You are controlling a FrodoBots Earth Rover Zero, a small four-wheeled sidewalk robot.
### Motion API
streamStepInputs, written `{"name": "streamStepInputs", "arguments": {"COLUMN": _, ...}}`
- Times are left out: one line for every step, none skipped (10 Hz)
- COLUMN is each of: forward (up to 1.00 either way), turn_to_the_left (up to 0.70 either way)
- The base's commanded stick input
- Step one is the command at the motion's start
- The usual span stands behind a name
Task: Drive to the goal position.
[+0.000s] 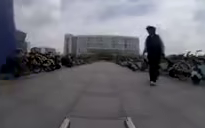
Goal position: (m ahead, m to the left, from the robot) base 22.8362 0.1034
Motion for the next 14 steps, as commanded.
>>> {"name": "streamStepInputs", "arguments": {"forward": 1.00, "turn_to_the_left": -0.27}}
{"name": "streamStepInputs", "arguments": {"forward": 1.00, "turn_to_the_left": -0.05}}
{"name": "streamStepInputs", "arguments": {"forward": 1.00, "turn_to_the_left": 0.00}}
{"name": "streamStepInputs", "arguments": {"forward": 1.00, "turn_to_the_left": 0.00}}
{"name": "streamStepInputs", "arguments": {"forward": 1.00, "turn_to_the_left": 0.00}}
{"name": "streamStepInputs", "arguments": {"forward": 1.00, "turn_to_the_left": 0.00}}
{"name": "streamStepInputs", "arguments": {"forward": 1.00, "turn_to_the_left": 0.00}}
{"name": "streamStepInputs", "arguments": {"forward": 1.00, "turn_to_the_left": -0.01}}
{"name": "streamStepInputs", "arguments": {"forward": 1.00, "turn_to_the_left": -0.19}}
{"name": "streamStepInputs", "arguments": {"forward": 1.00, "turn_to_the_left": -0.27}}
{"name": "streamStepInputs", "arguments": {"forward": 1.00, "turn_to_the_left": -0.04}}
{"name": "streamStepInputs", "arguments": {"forward": 1.00, "turn_to_the_left": 0.00}}
{"name": "streamStepInputs", "arguments": {"forward": 0.43, "turn_to_the_left": 0.00}}
{"name": "streamStepInputs", "arguments": {"forward": 0.00, "turn_to_the_left": 0.00}}
